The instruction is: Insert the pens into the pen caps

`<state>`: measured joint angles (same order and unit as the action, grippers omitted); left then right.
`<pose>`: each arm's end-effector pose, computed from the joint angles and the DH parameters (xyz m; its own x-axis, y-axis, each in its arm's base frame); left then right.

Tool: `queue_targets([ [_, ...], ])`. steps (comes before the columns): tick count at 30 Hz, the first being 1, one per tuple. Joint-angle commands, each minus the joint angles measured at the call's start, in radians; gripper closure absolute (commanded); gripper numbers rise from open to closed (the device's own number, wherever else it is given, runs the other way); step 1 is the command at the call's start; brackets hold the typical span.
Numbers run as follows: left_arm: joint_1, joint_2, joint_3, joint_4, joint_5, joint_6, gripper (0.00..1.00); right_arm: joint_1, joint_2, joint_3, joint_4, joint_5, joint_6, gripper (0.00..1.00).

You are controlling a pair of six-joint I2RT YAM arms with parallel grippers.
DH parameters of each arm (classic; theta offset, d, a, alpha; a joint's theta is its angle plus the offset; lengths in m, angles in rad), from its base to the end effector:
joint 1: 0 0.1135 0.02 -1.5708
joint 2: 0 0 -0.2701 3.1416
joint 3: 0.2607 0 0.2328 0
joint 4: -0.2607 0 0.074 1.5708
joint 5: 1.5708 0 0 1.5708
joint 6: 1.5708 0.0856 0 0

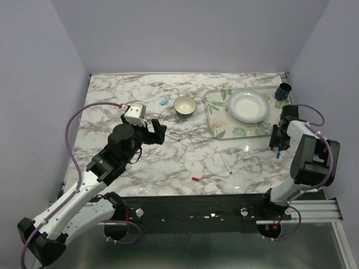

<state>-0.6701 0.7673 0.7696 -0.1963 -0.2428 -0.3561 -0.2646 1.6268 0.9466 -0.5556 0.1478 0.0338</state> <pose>0.1731 -0.1109 0.3312 -0.2873 -0.2041 -0.9358 0.3391 0.8921 -0.2986 0.2862 -0.0906 0.1385 -0.9007 0.2787 -0.3333 0.3360 0.9331 -0.1279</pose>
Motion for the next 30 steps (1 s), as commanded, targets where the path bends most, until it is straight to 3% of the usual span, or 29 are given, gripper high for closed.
queue_targets([
  [1, -0.006, 0.007, -0.010, 0.026, -0.020, 0.005, 0.01, -0.015, 0.002, 0.032, -0.024, -0.008, 0.005, 0.51],
  [4, -0.006, 0.006, -0.007, 0.031, -0.016, 0.006, 0.01, -0.015, -0.001, 0.047, -0.032, 0.056, 0.024, 0.47],
  [10, -0.006, -0.028, -0.012, 0.026, -0.009, 0.008, 0.01, -0.022, -0.041, 0.037, -0.056, 0.094, 0.035, 0.51],
  [19, -0.016, -0.046, -0.023, 0.035, -0.023, 0.011, 0.01, -0.071, 0.008, 0.073, -0.119, -0.051, 0.017, 0.62],
  [30, -0.020, -0.019, -0.021, 0.035, -0.036, 0.014, 0.01, -0.096, 0.119, 0.106, -0.138, -0.063, 0.012, 0.66],
])
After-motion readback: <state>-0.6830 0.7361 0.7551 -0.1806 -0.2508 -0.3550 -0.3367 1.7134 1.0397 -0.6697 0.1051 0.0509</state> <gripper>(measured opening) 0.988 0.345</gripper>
